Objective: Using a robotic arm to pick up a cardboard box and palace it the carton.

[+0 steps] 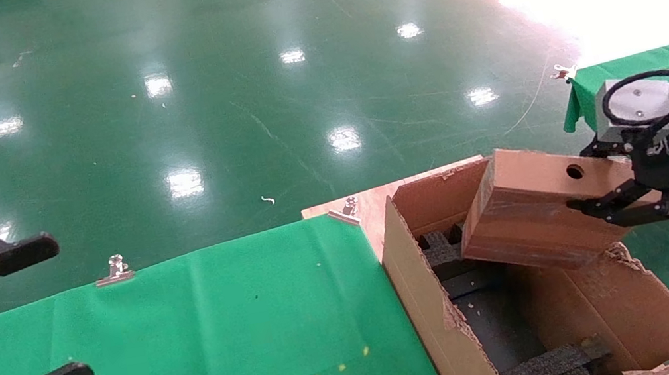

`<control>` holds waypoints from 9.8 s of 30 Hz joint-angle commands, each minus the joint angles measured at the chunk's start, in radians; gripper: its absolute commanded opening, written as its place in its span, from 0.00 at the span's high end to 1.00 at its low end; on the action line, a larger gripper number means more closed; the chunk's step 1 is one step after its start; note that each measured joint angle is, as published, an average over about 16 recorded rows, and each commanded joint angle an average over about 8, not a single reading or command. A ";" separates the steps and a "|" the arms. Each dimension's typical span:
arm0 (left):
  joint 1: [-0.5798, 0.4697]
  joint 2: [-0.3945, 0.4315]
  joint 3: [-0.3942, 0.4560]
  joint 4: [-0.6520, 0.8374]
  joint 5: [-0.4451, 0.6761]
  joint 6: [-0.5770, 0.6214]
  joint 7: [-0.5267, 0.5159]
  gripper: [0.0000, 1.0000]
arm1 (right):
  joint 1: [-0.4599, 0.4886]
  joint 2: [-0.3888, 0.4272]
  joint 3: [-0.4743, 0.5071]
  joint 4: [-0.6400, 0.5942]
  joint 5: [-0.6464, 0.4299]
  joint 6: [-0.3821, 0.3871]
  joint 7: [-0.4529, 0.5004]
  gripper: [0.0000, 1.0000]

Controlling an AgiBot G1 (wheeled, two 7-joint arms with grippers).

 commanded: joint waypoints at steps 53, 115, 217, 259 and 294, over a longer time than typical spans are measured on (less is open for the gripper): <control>0.000 0.000 0.000 0.000 0.000 0.000 0.000 0.00 | -0.265 -0.044 -0.172 0.029 -0.245 0.333 1.053 1.00; 0.000 0.000 0.000 0.000 0.000 0.000 0.000 0.00 | -0.569 -0.157 -0.294 -0.069 -0.438 0.664 1.355 1.00; 0.001 -0.001 0.000 0.001 -0.001 -0.001 0.000 0.00 | -0.427 -0.191 0.069 0.028 0.020 0.621 0.918 0.00; 0.001 -0.001 0.000 0.001 -0.001 -0.001 0.000 0.00 | -0.976 -0.295 0.796 -0.025 0.652 0.175 -0.099 0.00; 0.001 -0.001 0.000 0.001 -0.001 -0.002 0.000 0.00 | -1.101 -0.319 0.960 -0.038 0.796 0.073 -0.325 0.00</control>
